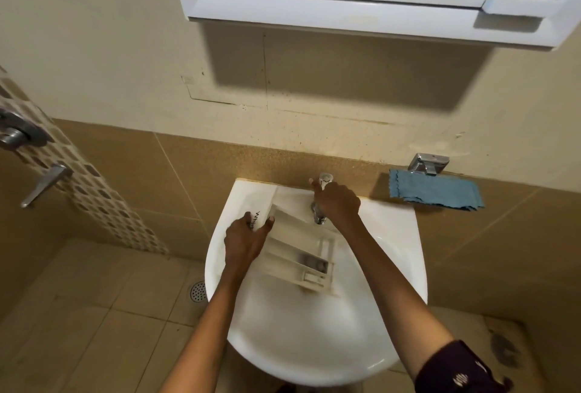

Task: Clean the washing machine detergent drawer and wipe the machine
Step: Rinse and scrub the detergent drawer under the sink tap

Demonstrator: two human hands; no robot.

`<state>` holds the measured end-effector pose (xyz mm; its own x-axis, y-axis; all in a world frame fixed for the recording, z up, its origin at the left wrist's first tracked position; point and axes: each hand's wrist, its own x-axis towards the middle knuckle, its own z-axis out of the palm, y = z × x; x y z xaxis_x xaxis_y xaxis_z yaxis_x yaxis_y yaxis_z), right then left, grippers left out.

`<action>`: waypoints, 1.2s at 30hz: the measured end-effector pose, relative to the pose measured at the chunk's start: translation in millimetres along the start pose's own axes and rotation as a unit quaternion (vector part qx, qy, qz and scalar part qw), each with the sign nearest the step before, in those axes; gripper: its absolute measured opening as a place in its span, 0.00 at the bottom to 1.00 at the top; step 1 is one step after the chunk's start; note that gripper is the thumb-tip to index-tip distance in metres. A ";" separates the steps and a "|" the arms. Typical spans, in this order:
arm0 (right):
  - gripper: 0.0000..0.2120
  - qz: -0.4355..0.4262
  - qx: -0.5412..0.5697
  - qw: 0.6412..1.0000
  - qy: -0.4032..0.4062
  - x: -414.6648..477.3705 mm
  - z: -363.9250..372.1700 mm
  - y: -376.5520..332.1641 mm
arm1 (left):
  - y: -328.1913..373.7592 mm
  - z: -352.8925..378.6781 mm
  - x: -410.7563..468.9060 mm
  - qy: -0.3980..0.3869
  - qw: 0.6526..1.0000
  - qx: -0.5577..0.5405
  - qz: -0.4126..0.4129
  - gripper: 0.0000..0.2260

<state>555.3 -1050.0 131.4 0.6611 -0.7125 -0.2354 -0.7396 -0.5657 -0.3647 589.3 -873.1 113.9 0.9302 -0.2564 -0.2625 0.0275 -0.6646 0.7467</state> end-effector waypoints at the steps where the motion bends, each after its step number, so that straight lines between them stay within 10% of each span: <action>1: 0.32 -0.012 0.030 0.999 -0.018 -2.4 -3.5 -3.4 | 7.1 -6.0 -1.6 0.002 1.000 0.015 0.026 0.19; 16: 0.18 -0.061 0.389 0.862 -0.320 -40.2 -92.8 -12.6 | 102.2 -72.0 -33.2 -0.037 0.900 0.282 0.329 0.29; 21: 0.11 -0.077 0.450 0.858 -0.236 -52.7 -110.8 -10.2 | 120.8 -79.4 -42.8 -0.062 0.856 0.312 0.407 0.22; 25: 0.04 -0.080 0.515 0.831 -0.194 -54.1 -117.9 -3.9 | 121.6 -84.3 -41.4 -0.032 0.820 0.353 0.450 0.35; 31: 0.04 -0.061 0.595 0.784 -0.166 -62.2 -128.7 3.8 | 106.1 -106.1 -48.0 0.068 0.904 0.165 0.389 0.44; 36: 0.03 -0.086 0.597 0.784 -0.144 -66.6 -144.4 -6.2 | 121.8 -118.2 -51.5 0.040 0.858 0.264 0.438 0.41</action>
<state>497.6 -1059.0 279.4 0.8660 -0.4485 -0.2212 -0.1037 0.2717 -0.9568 588.0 -857.9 290.6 0.5317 -0.7850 0.3179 -0.8457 -0.4719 0.2491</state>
